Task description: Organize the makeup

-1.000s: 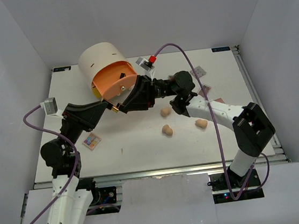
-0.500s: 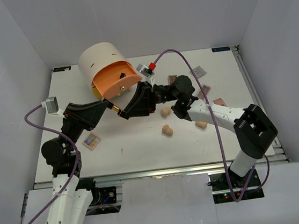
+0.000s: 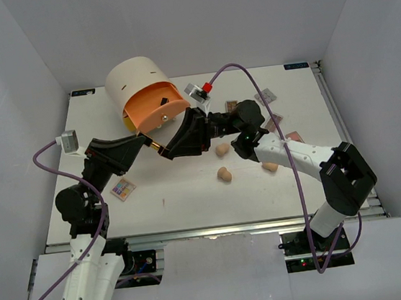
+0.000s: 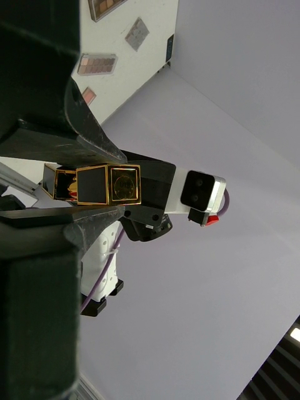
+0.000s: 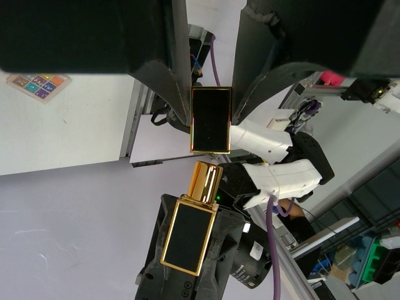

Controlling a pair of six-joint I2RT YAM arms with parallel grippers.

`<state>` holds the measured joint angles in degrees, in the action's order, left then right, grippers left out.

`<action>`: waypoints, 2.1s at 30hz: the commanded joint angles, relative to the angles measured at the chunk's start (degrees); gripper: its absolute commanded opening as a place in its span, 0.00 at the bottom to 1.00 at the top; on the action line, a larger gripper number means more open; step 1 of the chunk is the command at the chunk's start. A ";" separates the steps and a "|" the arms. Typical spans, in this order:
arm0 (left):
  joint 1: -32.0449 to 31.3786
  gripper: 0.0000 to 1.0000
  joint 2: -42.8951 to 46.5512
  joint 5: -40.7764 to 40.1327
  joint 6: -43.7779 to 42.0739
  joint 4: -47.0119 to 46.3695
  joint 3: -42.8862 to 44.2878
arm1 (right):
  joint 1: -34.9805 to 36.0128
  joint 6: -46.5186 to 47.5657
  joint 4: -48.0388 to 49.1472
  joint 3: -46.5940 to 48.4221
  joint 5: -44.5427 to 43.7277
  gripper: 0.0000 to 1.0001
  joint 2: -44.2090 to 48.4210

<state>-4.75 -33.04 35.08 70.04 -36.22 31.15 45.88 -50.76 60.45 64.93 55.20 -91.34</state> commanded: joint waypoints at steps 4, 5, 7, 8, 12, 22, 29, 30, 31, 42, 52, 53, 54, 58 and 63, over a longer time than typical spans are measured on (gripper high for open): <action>-0.35 0.00 0.53 -0.27 -0.17 -0.52 -0.75 | 0.70 -0.30 1.76 4.51 -1.33 0.08 -0.68; -0.43 0.00 0.62 -0.20 -0.16 -0.61 -0.91 | 0.71 -0.31 1.60 4.78 -1.42 0.08 -0.69; -0.35 0.00 0.70 -0.36 -0.08 -0.52 -1.09 | 0.79 -0.39 1.51 5.12 -1.50 0.08 -0.94; -0.43 0.00 0.71 -0.36 -0.17 -0.52 -1.10 | 0.71 -0.39 1.51 5.29 -1.50 0.08 -1.03; -0.46 0.00 1.01 -0.36 -0.08 -0.47 -1.28 | 0.70 0.23 0.47 4.85 -1.90 0.08 -0.87; -0.47 0.00 1.77 -0.10 -0.53 0.48 -0.60 | 0.70 2.70 -2.60 3.79 -2.66 0.08 -0.33; -0.46 0.00 2.22 0.17 -1.86 2.28 -1.09 | 0.30 2.22 -3.12 4.72 -3.26 0.08 -0.47; -0.46 0.00 2.23 0.17 -2.22 2.62 -1.24 | 0.27 2.13 -3.15 4.97 -3.26 0.08 -0.47; -0.52 0.00 2.28 0.17 -2.61 2.90 -1.35 | 0.27 2.07 -3.15 5.19 -3.26 0.08 -0.42; -0.50 0.00 -0.15 0.36 -3.60 2.28 -1.49 | 0.28 0.91 -0.43 2.80 -1.87 0.08 0.88; -0.61 0.00 0.09 1.96 -5.65 5.10 -1.62 | 0.27 -1.92 -0.43 4.63 -4.21 0.08 -1.11; -0.61 0.00 0.09 2.20 -5.98 5.29 -1.66 | 0.28 -2.19 -0.46 4.65 -4.54 0.08 -1.30; -0.61 0.00 0.09 2.40 -6.40 5.50 -1.74 | 0.33 -2.49 -0.55 4.61 -5.04 0.08 -1.51; -0.62 0.00 0.08 3.09 -7.96 6.05 -2.17 | 0.35 -3.72 -0.69 4.68 -6.83 0.08 -2.37; -0.72 0.00 -0.63 4.17 -9.36 4.49 -3.04 | 0.35 -5.93 -0.18 5.28 -8.31 0.08 -3.50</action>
<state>-5.10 -33.21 35.95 63.11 -32.03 29.42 46.15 -53.99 55.86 67.18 50.64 -94.28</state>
